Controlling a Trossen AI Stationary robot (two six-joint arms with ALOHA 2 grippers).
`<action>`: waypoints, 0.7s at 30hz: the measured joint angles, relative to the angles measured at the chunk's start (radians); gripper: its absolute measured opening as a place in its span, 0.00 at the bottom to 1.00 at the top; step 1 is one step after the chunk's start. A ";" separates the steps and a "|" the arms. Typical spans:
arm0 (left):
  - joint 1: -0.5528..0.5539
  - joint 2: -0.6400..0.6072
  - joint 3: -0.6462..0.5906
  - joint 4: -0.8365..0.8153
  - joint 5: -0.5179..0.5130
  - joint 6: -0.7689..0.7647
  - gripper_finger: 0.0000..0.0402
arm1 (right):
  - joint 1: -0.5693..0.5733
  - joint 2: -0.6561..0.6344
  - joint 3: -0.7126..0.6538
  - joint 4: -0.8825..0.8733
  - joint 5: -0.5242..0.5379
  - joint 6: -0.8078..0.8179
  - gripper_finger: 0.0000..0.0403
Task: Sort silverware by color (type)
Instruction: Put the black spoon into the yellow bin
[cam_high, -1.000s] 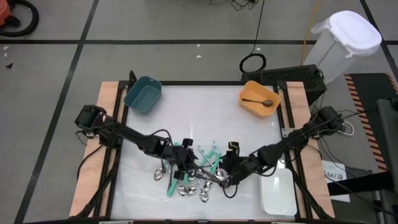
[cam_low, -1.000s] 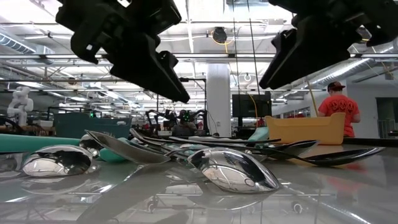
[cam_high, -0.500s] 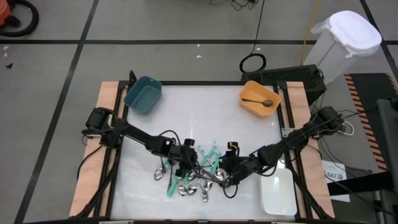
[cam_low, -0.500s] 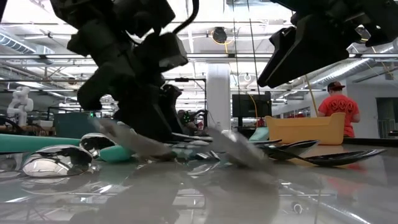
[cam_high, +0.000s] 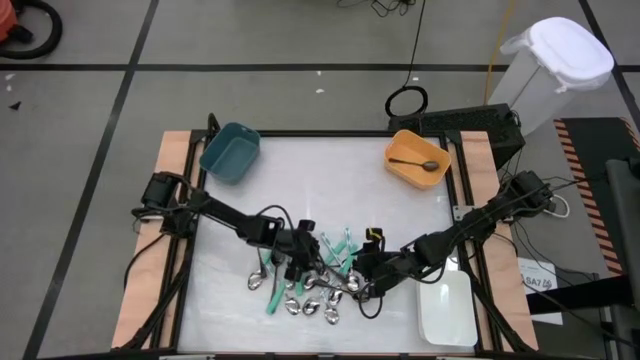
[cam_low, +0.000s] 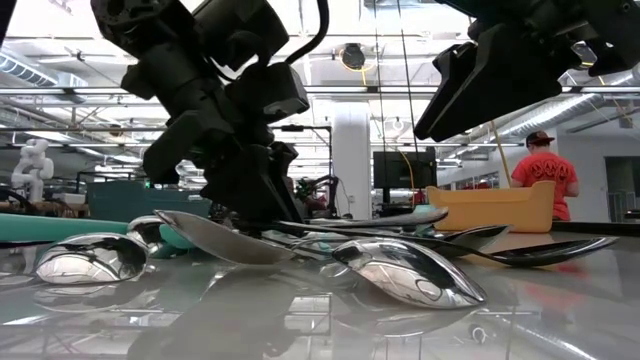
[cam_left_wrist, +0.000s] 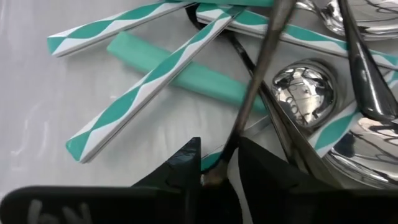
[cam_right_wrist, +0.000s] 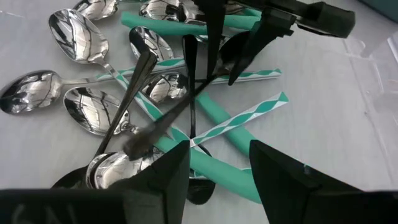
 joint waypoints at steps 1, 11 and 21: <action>0.000 0.000 0.000 0.000 0.006 0.008 0.26 | 0.000 0.000 0.000 0.000 0.000 0.000 0.40; 0.005 0.035 0.002 0.057 0.010 0.029 0.25 | 0.000 0.000 0.000 0.000 0.000 0.000 0.40; 0.022 0.037 0.031 0.027 0.012 0.019 0.25 | 0.000 0.000 0.000 0.000 0.000 0.000 0.40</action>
